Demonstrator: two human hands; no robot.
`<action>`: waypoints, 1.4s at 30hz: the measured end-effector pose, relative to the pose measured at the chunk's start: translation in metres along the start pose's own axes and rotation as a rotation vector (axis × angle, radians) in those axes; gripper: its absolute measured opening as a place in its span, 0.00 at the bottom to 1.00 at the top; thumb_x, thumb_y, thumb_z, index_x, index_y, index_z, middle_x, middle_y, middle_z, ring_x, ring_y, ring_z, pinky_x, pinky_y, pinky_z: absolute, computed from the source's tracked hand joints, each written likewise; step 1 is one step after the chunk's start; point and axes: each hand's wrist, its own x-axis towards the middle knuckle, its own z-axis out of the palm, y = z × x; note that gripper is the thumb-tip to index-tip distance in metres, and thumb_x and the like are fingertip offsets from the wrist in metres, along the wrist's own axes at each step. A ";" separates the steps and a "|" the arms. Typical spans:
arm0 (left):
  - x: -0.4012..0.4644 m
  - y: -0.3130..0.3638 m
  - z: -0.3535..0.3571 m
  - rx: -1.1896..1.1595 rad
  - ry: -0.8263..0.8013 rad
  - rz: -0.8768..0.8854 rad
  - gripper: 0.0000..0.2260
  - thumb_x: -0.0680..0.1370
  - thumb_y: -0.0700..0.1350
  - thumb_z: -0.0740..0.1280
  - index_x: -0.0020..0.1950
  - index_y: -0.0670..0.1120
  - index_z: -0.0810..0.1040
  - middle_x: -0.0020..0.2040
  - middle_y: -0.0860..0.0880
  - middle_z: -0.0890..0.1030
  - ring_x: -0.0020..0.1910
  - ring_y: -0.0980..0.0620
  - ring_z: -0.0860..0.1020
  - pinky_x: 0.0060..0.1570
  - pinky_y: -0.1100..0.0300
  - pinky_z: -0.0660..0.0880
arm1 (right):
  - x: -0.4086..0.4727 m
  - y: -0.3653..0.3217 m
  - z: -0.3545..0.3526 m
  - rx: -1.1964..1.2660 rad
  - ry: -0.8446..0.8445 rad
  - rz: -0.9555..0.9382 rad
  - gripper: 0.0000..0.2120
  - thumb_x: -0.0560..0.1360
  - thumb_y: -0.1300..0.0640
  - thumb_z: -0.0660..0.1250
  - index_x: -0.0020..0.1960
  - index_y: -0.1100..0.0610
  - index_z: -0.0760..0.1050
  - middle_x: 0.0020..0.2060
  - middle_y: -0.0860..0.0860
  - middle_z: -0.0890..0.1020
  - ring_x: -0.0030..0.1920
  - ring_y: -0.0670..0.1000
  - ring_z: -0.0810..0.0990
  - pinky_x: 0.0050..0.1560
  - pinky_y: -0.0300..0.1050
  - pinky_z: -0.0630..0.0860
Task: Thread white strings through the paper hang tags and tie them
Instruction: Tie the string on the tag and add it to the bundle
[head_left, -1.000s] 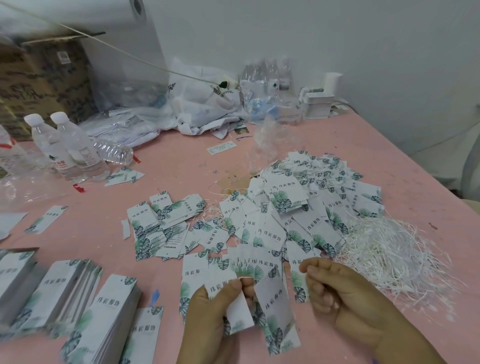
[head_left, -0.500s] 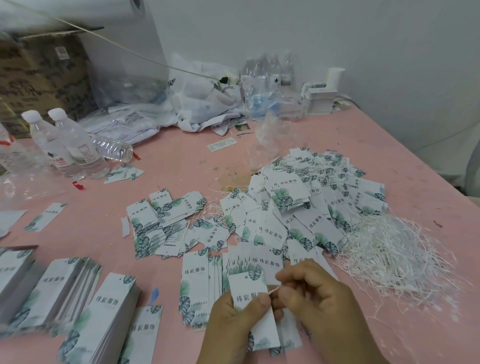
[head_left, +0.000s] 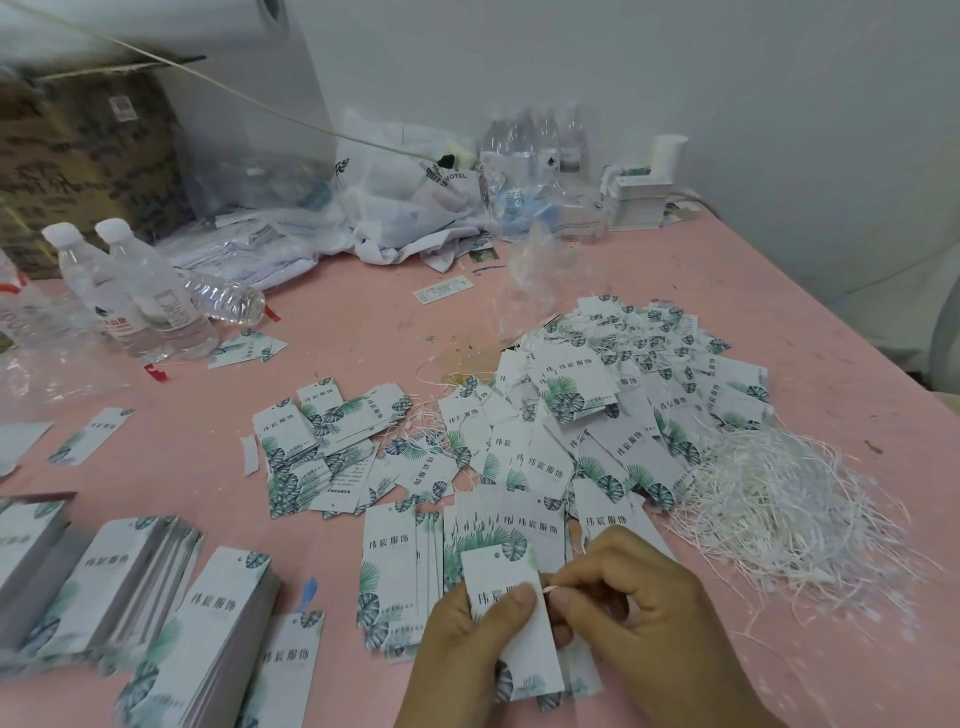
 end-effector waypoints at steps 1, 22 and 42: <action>0.001 0.000 -0.002 0.013 -0.001 -0.001 0.11 0.65 0.41 0.72 0.45 0.39 0.87 0.44 0.30 0.83 0.38 0.38 0.84 0.41 0.50 0.83 | 0.001 -0.001 -0.001 0.034 -0.008 0.034 0.08 0.66 0.61 0.75 0.36 0.47 0.82 0.34 0.44 0.78 0.28 0.41 0.73 0.33 0.30 0.70; -0.007 -0.021 -0.001 0.677 -0.015 0.390 0.15 0.75 0.45 0.63 0.55 0.64 0.70 0.40 0.56 0.82 0.33 0.61 0.78 0.35 0.71 0.73 | -0.003 0.000 0.015 -0.092 0.175 -0.017 0.07 0.66 0.62 0.71 0.34 0.51 0.79 0.32 0.44 0.73 0.31 0.39 0.72 0.34 0.26 0.67; 0.003 -0.010 -0.005 0.058 -0.060 0.123 0.17 0.61 0.47 0.75 0.44 0.37 0.85 0.40 0.33 0.82 0.40 0.40 0.79 0.44 0.52 0.75 | 0.003 -0.001 0.005 0.177 -0.042 0.314 0.10 0.69 0.68 0.75 0.37 0.54 0.81 0.25 0.44 0.73 0.28 0.41 0.67 0.31 0.30 0.66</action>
